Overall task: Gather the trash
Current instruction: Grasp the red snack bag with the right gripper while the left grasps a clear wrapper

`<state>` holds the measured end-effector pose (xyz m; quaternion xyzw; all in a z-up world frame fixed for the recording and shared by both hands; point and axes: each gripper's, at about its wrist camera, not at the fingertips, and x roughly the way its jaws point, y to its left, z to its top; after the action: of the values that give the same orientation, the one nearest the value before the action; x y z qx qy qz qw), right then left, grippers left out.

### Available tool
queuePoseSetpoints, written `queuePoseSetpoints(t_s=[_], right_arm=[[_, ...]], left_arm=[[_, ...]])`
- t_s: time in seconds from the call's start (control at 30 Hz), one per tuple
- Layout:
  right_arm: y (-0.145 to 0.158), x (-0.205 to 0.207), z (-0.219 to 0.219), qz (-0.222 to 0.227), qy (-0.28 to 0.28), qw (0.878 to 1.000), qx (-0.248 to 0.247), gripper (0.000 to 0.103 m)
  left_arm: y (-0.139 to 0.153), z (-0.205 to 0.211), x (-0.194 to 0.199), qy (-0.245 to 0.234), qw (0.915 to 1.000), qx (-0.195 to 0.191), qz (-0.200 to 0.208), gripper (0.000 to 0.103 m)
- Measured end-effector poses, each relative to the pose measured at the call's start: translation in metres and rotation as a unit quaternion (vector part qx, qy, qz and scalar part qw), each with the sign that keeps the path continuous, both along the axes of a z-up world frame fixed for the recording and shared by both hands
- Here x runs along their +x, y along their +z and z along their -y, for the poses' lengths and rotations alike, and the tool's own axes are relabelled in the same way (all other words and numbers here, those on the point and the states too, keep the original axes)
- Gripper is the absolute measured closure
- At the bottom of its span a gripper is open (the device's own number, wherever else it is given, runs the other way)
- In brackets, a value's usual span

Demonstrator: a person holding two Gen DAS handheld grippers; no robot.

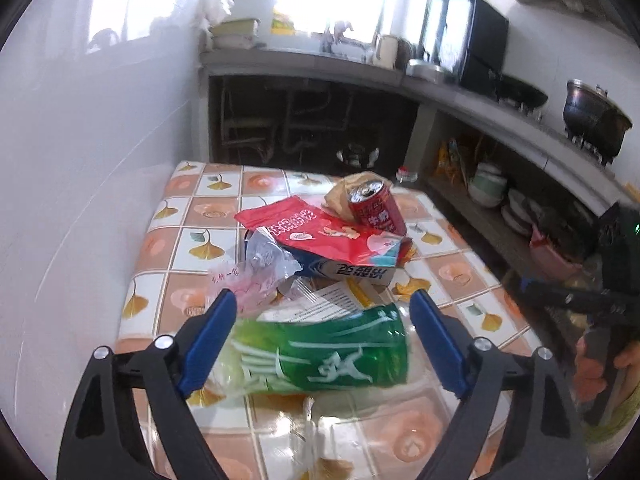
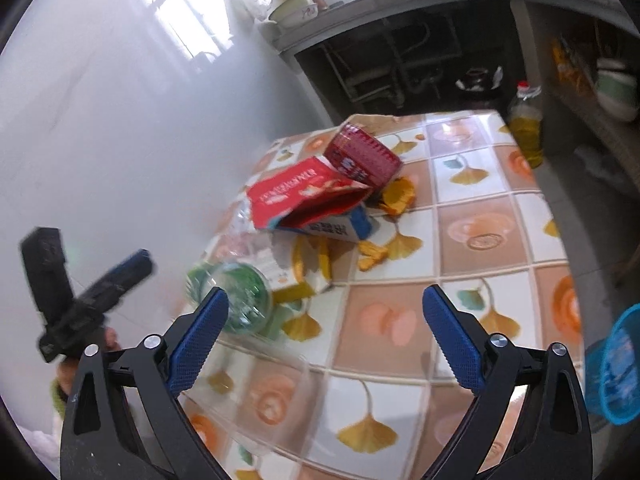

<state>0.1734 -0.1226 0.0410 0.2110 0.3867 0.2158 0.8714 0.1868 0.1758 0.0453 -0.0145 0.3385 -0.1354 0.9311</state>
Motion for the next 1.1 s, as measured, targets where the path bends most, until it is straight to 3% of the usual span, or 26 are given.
queuePoseSetpoints(t_s=[0.27, 0.37, 0.53, 0.7, 0.83, 0.9, 1.1], right_arm=[[-0.005, 0.051, -0.002, -0.041, 0.017, 0.995, 0.094, 0.018], [-0.015, 0.072, -0.004, -0.067, 0.021, 0.990, 0.125, 0.019], [-0.035, 0.094, -0.002, -0.107, 0.016, 0.980, 0.168, 0.021], [-0.055, 0.110, 0.002, -0.141, 0.010, 0.965, 0.223, 0.023], [-0.065, 0.120, 0.002, -0.158, 0.012, 0.954, 0.254, 0.023], [-0.068, 0.123, 0.001, -0.165, 0.013, 0.951, 0.262, 0.023], [-0.082, 0.129, -0.001, -0.197, 0.004, 0.939, 0.284, 0.028]], left_arm=[[-0.018, 0.000, 0.068, -0.027, 0.9939, 0.022, -0.104, 0.033], [-0.032, 0.006, 0.089, -0.030, 0.9879, 0.049, -0.144, 0.035], [-0.046, 0.013, 0.119, -0.019, 0.9802, 0.088, -0.176, 0.043], [-0.064, 0.020, 0.137, -0.018, 0.9696, 0.136, -0.203, 0.050], [-0.074, 0.021, 0.144, -0.014, 0.9639, 0.153, -0.218, 0.057], [-0.075, 0.021, 0.146, -0.008, 0.9636, 0.154, -0.219, 0.066], [-0.073, 0.017, 0.147, -0.001, 0.9669, 0.146, -0.209, 0.076]])
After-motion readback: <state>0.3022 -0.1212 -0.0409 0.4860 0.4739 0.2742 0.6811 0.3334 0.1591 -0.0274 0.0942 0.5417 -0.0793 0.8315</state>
